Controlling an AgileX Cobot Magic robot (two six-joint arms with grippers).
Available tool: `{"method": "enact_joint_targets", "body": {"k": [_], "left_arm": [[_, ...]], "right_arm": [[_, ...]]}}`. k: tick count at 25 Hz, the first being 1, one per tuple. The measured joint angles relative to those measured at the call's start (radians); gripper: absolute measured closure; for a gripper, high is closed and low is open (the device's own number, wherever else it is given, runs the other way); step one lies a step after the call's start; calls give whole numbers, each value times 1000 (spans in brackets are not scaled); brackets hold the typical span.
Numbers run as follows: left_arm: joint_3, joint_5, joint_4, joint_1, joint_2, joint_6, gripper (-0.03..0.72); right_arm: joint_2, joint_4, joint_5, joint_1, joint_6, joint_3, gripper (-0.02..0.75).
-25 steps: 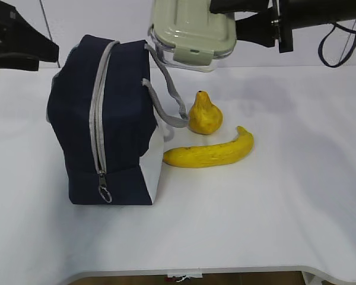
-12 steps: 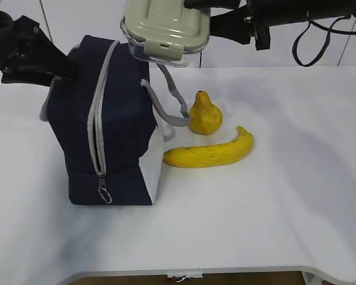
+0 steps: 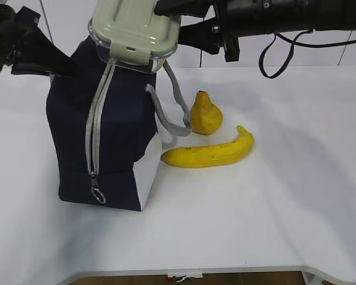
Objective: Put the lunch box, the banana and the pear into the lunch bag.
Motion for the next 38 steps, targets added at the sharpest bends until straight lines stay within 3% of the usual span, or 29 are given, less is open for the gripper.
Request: {"method": "enact_joint_targets", "body": {"k": [8,18,31,38], "left_arm": [[-57,65,-37,0,0,0,678],[-57,72,-71,0,1,0,679],[-63,85,-36,0,1,0,680],[-63,103,-41,0,1,0,680]], "right_arm": [[11,-35,0,4,-9,0,353],[18,-328,-28,4,18,0,353],[79,-367,-32,36,27,-80,353],[111,-478,-27,91,81,-155,353]]}}
